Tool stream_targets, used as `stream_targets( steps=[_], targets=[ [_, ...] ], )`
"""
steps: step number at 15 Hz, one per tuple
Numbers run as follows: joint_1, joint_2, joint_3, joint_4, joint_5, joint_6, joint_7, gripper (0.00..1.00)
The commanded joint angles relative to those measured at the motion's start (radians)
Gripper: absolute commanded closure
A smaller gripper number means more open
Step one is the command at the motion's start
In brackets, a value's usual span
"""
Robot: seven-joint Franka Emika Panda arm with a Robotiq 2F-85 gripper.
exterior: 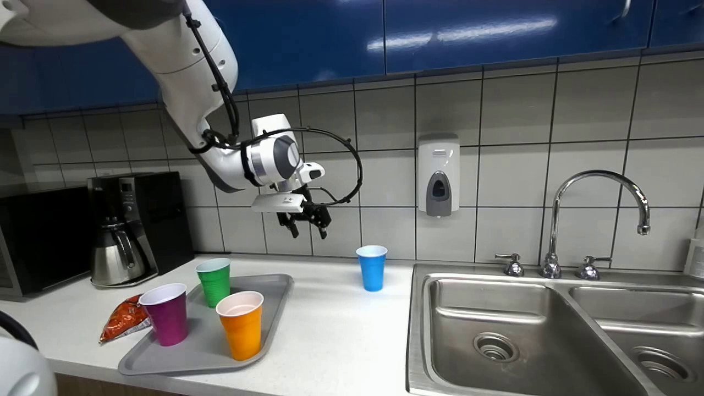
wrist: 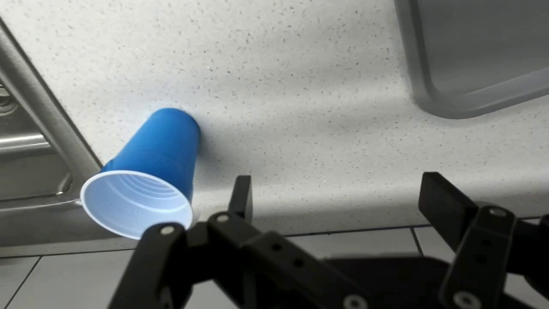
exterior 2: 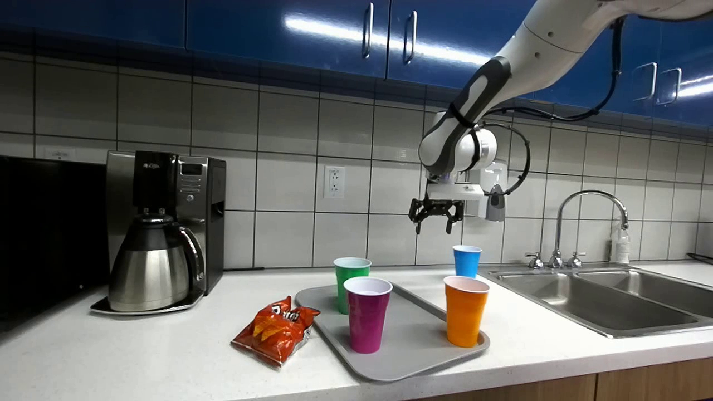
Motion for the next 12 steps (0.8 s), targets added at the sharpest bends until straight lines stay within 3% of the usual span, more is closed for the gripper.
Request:
stream_targets(
  steps=[1, 12],
  targets=[
    [-0.036, 0.044, 0.002, 0.076, 0.044, -0.043, -0.066, 0.0],
    [-0.12, 0.222, 0.001, 0.304, 0.12, -0.12, -0.158, 0.0]
  ],
)
